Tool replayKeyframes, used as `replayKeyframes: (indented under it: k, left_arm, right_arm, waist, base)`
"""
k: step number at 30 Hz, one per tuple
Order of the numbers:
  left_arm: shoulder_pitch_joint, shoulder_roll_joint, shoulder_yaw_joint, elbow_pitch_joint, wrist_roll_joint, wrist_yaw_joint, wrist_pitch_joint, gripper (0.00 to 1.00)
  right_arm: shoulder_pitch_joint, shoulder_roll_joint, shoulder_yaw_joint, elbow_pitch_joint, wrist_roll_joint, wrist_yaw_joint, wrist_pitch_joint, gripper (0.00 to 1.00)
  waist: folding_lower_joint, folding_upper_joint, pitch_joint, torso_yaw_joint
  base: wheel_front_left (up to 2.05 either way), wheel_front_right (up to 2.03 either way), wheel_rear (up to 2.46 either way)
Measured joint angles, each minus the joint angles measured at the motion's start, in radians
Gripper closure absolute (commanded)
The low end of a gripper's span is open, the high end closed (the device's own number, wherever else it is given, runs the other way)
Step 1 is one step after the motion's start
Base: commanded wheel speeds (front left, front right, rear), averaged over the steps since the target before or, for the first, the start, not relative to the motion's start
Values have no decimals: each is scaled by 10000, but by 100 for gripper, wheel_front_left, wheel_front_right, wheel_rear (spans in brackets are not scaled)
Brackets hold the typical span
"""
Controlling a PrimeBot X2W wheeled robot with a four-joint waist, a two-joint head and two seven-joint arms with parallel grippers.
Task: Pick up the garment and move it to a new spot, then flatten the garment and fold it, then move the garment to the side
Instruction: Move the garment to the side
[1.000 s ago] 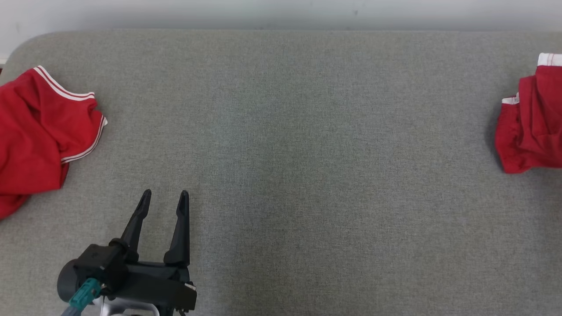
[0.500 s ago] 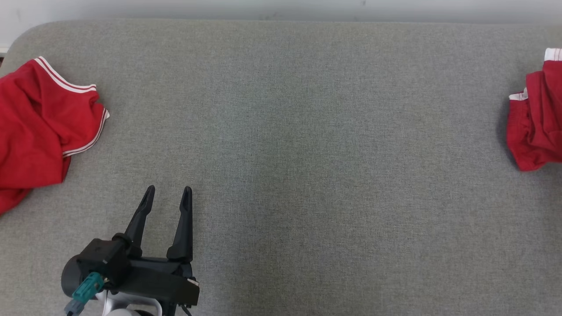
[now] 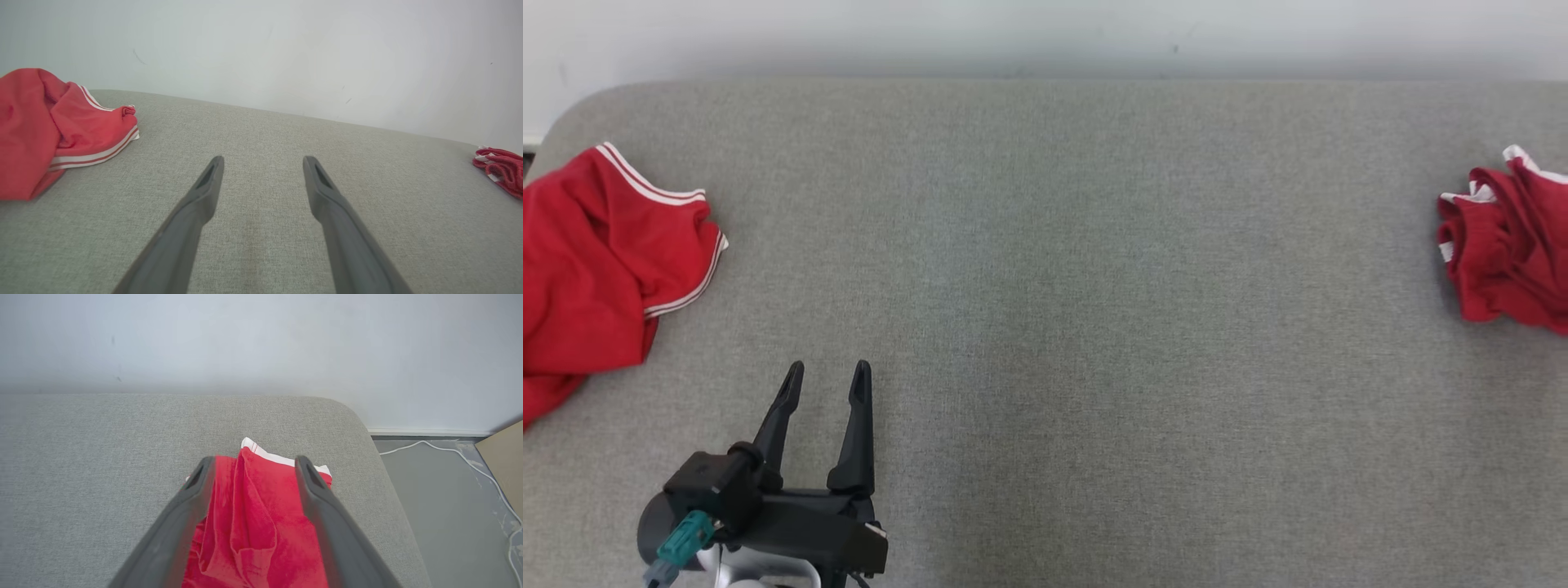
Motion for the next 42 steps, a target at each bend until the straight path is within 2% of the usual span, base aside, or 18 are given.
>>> replayKeyframes:
  k: [12, 18, 26, 28, 34, 42]
  left_arm:
    - [549, 8, 242, 295, -201, 19, -125, 0]
    - [806, 35, 316, 339, -219, 92, -205, 0]
    - [1224, 33, 336, 313, -219, 176, -222, 0]
    - [1434, 38, 387, 255, -221, 182, -224, 0]
    - [1585, 81, 523, 148, -221, 265, -224, 0]
    - [1779, 81, 656, 88, -221, 284, -251, 0]
  right_arm:
    - [1684, 1342, -430, -1210, 917, 451, -2313, 0]
    - [2879, 1912, -591, -2362, 1283, 495, -3682, 0]
    - [4583, 2299, -174, -3668, 920, 497, -4874, 0]
    - [5147, 2370, -199, -4140, 859, 430, -5043, 0]
    - [6110, 2495, -418, -5177, 708, -102, -5191, 0]
    - [7166, 2531, -838, -6073, 562, -644, -5233, 0]
  waist:
    - [-1, 0, -943, -302]
    - [-1, 0, -1488, -582]
    - [-2, -1, -2060, -858]
    - [-2, -1, -2236, -936]
    - [-1, -1, -2487, -1085]
    - [-1, -1, -2670, -1164]
  base:
    - [0, 0, 0]
    - [0, 0, 0]
    - [0, 0, 0]
    - [0, 0, 0]
    - [0, 0, 0]
    - [0, 0, 0]
